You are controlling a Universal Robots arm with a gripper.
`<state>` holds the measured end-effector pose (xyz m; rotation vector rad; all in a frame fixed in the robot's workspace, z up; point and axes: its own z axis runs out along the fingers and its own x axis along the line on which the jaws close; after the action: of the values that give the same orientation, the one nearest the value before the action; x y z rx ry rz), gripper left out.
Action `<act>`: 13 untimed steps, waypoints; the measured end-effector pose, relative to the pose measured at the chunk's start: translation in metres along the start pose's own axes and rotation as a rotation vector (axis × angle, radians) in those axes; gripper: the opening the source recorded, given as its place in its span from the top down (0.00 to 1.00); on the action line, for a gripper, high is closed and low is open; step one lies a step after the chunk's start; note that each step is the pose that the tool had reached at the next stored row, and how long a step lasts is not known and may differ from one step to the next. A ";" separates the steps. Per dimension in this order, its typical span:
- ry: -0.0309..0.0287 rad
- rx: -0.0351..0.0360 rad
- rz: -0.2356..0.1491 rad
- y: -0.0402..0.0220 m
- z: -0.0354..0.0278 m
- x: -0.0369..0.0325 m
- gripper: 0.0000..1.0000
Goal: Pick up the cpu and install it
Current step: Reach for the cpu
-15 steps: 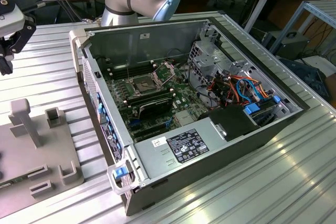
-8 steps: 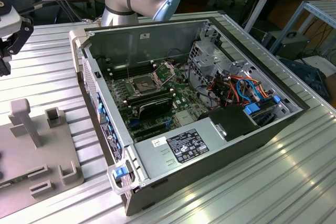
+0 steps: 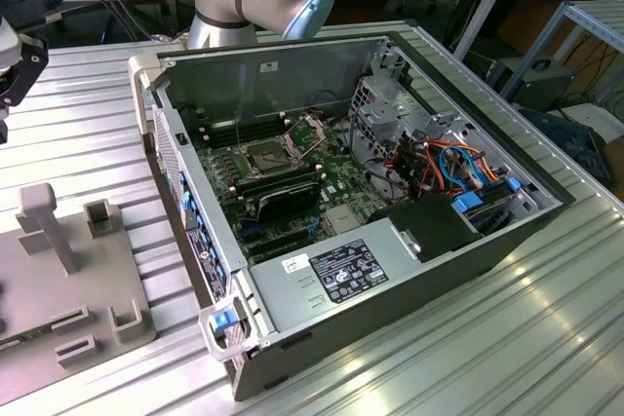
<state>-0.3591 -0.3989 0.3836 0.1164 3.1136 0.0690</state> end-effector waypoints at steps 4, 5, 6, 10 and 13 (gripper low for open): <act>0.0001 0.0001 0.000 0.0000 0.0000 0.0006 0.89; 0.0001 0.0001 0.000 0.0000 0.0000 0.0007 0.89; 0.0001 0.0001 0.000 0.0000 0.0000 0.0007 0.89; 0.0001 0.0001 0.000 0.0000 0.0000 0.0008 0.89; 0.0001 0.0001 0.000 -0.0001 0.0009 0.0009 0.89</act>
<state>-0.3599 -0.3989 0.3827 0.1165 3.1137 0.0689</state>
